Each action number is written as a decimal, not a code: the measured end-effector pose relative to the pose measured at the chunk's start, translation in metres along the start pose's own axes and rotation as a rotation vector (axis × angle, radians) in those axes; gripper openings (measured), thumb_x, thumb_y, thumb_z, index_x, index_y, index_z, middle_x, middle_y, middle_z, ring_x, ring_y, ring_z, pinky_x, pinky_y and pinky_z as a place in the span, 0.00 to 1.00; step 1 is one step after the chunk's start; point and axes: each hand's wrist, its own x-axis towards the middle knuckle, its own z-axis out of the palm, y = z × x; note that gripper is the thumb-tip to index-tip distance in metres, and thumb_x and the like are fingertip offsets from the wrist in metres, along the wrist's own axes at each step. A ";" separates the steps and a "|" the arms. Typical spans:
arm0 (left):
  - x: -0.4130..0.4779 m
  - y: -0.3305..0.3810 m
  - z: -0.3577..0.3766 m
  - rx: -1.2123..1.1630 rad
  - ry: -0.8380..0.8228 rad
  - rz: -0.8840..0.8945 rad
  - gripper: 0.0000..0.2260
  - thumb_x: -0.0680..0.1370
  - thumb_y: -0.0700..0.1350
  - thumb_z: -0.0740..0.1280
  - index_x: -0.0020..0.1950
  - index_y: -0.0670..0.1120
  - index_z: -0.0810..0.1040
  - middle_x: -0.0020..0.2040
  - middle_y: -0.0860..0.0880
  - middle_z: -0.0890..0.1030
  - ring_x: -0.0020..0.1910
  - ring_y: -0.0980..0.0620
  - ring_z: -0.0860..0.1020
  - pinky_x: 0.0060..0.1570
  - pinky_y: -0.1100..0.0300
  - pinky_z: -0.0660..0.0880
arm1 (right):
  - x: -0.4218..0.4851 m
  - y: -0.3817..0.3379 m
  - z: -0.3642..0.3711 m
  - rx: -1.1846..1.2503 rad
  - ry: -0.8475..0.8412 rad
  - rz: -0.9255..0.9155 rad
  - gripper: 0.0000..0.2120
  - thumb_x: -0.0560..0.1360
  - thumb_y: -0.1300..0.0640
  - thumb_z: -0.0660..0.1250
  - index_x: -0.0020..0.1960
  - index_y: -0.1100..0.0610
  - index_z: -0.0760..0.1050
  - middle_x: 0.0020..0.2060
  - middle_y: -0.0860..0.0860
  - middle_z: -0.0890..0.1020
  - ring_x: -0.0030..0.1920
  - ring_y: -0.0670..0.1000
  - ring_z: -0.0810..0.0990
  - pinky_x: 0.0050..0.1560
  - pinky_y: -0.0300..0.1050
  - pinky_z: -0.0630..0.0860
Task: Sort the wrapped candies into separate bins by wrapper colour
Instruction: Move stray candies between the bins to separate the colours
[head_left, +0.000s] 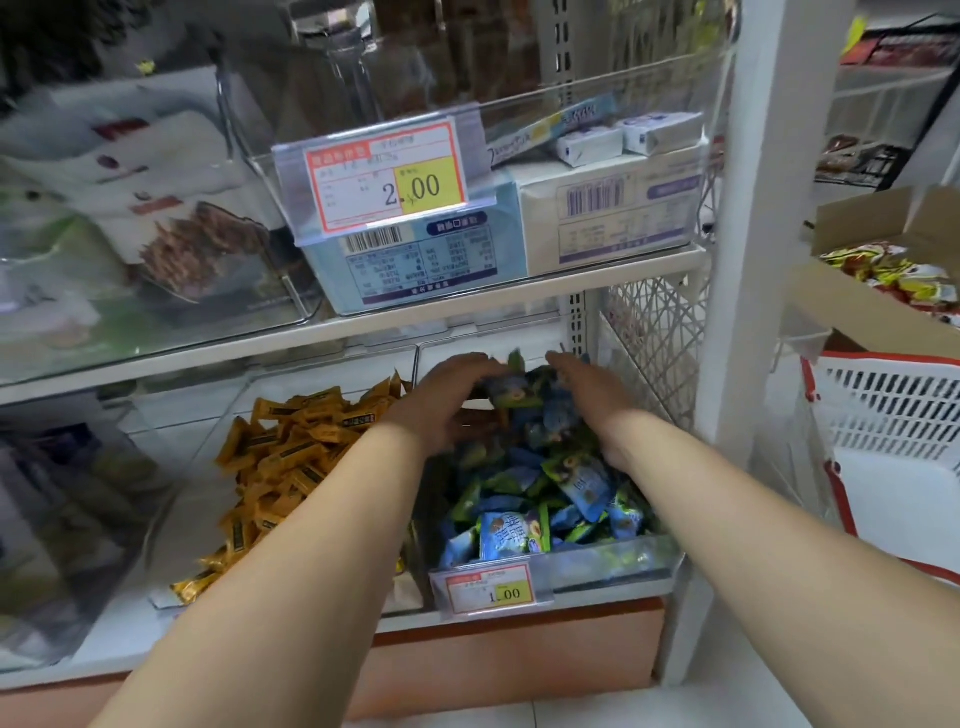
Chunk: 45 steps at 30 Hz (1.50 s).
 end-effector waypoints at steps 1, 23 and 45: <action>0.000 -0.002 -0.002 -0.016 0.012 -0.011 0.09 0.75 0.45 0.74 0.54 0.50 0.80 0.52 0.45 0.83 0.45 0.45 0.82 0.40 0.56 0.81 | -0.001 -0.001 -0.001 -0.057 0.041 -0.004 0.22 0.81 0.45 0.61 0.68 0.58 0.74 0.64 0.56 0.77 0.59 0.55 0.76 0.64 0.49 0.72; -0.010 -0.032 0.005 1.259 0.116 0.324 0.08 0.74 0.59 0.72 0.48 0.58 0.77 0.57 0.48 0.71 0.54 0.48 0.72 0.56 0.51 0.74 | -0.012 0.025 -0.014 -1.017 -0.087 -0.362 0.11 0.77 0.53 0.64 0.56 0.44 0.81 0.56 0.49 0.81 0.55 0.54 0.79 0.52 0.45 0.77; 0.014 -0.009 0.032 0.366 0.244 0.329 0.07 0.79 0.51 0.68 0.52 0.49 0.81 0.45 0.51 0.86 0.44 0.51 0.84 0.42 0.58 0.78 | -0.012 0.032 -0.009 -0.382 0.243 -0.340 0.06 0.79 0.49 0.66 0.46 0.51 0.74 0.41 0.49 0.81 0.41 0.51 0.79 0.39 0.45 0.73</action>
